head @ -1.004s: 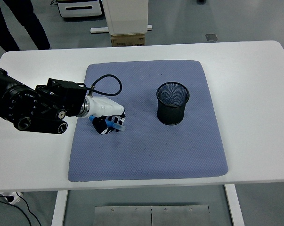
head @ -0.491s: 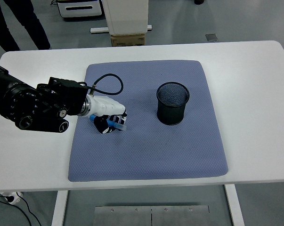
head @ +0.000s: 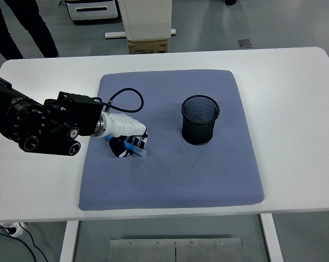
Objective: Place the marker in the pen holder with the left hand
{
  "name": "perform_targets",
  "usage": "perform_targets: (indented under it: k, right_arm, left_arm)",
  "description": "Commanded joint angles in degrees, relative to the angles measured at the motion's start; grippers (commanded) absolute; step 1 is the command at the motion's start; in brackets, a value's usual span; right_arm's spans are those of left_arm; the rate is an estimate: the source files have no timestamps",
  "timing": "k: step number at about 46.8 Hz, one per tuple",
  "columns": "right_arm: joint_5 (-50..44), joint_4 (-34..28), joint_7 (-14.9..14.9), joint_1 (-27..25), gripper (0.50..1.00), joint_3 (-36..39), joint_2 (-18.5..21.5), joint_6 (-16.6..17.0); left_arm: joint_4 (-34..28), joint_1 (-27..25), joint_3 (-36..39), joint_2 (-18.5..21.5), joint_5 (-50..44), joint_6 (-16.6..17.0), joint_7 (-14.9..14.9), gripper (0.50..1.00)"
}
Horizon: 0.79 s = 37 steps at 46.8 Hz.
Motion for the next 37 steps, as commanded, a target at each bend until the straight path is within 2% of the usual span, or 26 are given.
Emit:
perform_targets:
  k: [1,9,20,24,37]
  right_arm:
    - [0.0,0.0,0.0,0.0,1.0,0.0,0.0,0.0]
    - [0.0,0.0,0.0,0.0,1.0,0.0,0.0,0.0]
    - [0.0,0.0,0.0,0.0,1.0,0.0,0.0,0.0]
    - [0.0,0.0,0.0,0.0,1.0,0.0,0.0,0.0]
    - [0.0,0.0,0.0,0.0,1.0,0.0,0.0,0.0]
  left_arm:
    - [0.0,0.0,0.0,0.0,0.0,0.0,0.0,0.572]
    - [0.0,0.0,0.0,0.1,0.0,0.0,0.0,0.601]
    - [0.0,0.0,0.0,0.2,0.0,0.0,0.0,0.549]
    - [0.0,-0.1,0.0,0.2,0.0,-0.1,0.0,0.511]
    - [0.1,-0.6,0.1,0.6,0.0,-1.0,0.0,0.5]
